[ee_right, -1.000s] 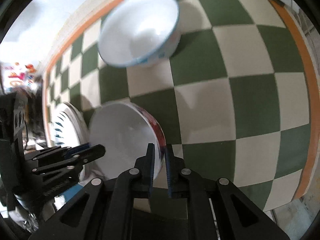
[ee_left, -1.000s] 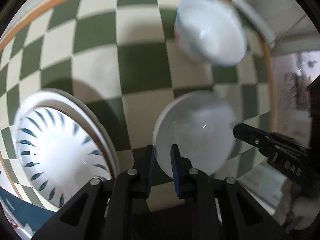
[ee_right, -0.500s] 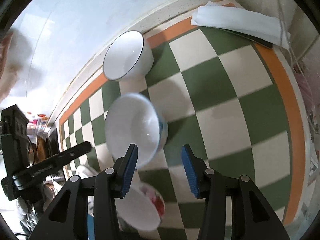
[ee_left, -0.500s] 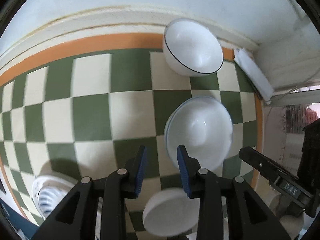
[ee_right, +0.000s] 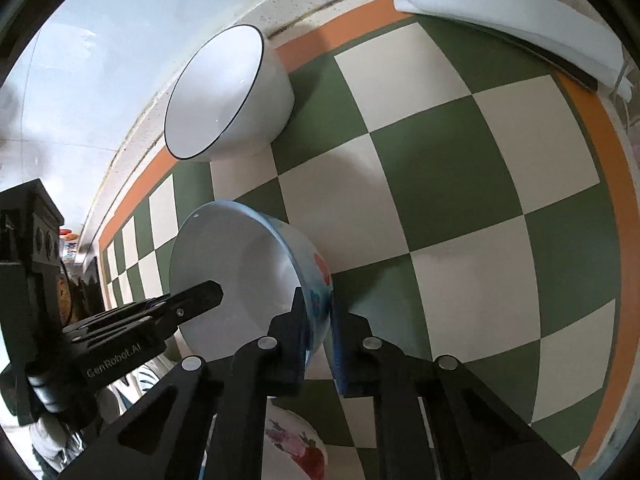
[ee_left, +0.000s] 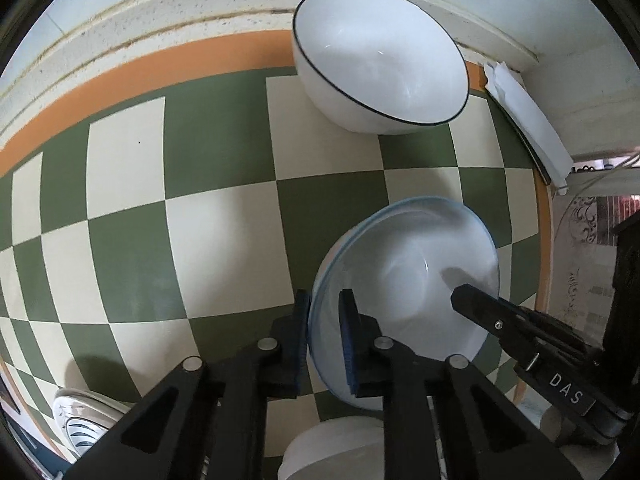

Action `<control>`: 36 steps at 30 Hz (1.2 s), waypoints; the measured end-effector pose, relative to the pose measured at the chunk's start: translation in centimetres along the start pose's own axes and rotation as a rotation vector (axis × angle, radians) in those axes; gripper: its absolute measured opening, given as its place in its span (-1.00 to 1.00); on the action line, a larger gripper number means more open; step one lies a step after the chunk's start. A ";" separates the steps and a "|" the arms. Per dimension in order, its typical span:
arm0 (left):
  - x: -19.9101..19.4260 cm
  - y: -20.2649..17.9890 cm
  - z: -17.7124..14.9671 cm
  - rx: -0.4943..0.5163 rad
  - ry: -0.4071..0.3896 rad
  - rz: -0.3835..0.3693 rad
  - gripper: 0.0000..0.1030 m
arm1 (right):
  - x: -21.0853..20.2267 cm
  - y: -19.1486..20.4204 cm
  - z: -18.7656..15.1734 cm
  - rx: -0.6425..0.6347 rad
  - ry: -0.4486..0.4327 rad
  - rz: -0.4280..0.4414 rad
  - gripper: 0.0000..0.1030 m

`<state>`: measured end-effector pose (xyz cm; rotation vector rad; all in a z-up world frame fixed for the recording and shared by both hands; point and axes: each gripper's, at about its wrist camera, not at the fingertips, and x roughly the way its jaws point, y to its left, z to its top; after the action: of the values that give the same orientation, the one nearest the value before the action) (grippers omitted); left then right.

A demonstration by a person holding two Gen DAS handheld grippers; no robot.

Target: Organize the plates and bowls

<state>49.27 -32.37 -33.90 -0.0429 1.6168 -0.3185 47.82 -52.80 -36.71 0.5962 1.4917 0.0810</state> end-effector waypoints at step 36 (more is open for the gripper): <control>-6.4 0.4 -13.9 0.119 -0.014 0.012 -0.76 | -7.0 3.0 -14.9 -0.071 0.034 -0.015 -0.79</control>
<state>36.14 -28.05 -27.26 0.0553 1.5807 -0.4032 33.94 -48.34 -28.56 0.5285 1.5195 0.1325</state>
